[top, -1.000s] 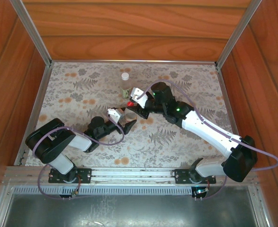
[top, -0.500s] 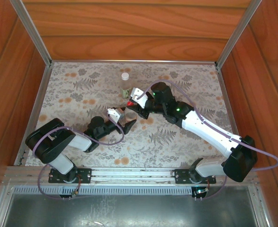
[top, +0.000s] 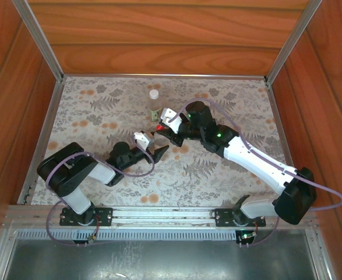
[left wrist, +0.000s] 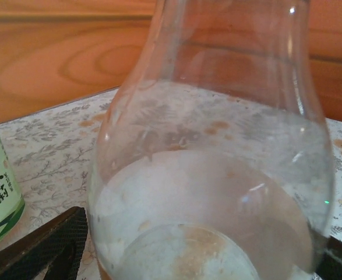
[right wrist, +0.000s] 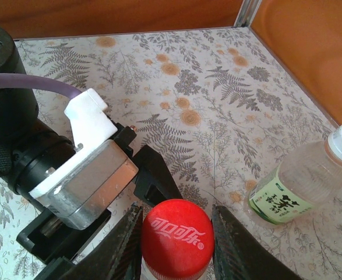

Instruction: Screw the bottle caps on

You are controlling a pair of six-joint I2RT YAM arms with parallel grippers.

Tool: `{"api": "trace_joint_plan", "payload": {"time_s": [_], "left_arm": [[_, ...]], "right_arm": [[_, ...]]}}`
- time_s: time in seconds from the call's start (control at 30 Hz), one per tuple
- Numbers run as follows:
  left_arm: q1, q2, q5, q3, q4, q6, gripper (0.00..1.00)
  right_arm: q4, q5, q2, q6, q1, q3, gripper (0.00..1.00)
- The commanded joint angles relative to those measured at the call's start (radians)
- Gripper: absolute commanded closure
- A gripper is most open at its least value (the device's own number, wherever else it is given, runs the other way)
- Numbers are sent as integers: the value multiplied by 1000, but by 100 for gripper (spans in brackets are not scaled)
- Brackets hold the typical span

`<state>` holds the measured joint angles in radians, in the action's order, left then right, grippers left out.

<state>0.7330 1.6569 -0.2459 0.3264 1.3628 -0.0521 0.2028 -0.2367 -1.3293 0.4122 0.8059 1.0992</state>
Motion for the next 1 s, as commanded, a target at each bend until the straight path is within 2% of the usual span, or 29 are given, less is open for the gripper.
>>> {"api": "trace_joint_plan", "payload": {"time_s": [0.0, 0.3, 0.5, 0.97], "left_arm": [[-10, 11, -30, 18, 53, -11, 22], [-12, 6, -35, 0, 53, -19, 42], [-11, 15, -35, 5, 53, -24, 50], [-18, 15, -39, 11, 53, -32, 50]], "right_arm": [[15, -9, -4, -5, 12, 24, 67], [-30, 30, -6, -67, 10, 6, 67], [-48, 30, -13, -144, 9, -3, 67], [-16, 23, -27, -268, 2, -22, 65]]}}
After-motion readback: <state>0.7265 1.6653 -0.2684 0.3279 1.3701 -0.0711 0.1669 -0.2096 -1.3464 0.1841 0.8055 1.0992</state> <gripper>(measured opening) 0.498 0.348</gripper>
